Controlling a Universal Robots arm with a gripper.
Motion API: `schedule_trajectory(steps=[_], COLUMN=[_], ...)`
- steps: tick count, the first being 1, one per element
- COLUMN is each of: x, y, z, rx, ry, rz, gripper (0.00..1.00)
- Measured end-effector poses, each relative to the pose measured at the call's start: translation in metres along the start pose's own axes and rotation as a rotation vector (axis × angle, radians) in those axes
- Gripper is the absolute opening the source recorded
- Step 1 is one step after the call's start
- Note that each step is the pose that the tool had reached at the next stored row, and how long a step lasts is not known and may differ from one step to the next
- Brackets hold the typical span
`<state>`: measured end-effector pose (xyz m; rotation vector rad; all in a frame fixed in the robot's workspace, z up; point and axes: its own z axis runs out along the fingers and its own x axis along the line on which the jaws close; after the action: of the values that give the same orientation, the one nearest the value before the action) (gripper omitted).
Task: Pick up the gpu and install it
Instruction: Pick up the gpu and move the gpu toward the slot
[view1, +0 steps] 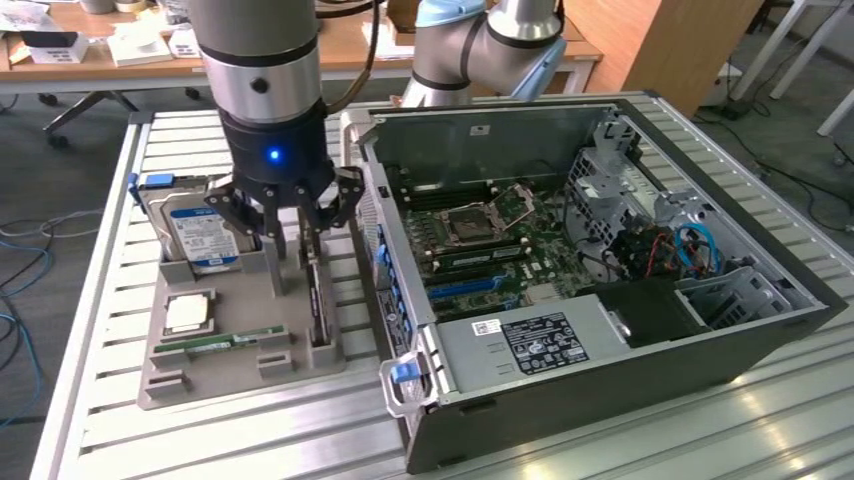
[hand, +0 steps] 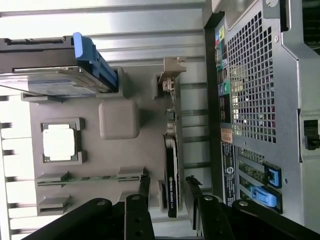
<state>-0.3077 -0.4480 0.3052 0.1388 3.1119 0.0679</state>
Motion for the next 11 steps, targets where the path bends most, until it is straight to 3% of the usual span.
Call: schedule_trajectory(steps=[11], x=[0.0], y=[-0.0007], z=[0.0149], rx=[-0.0001], ry=[-0.0001], rz=[0.0], gripper=[0.42])
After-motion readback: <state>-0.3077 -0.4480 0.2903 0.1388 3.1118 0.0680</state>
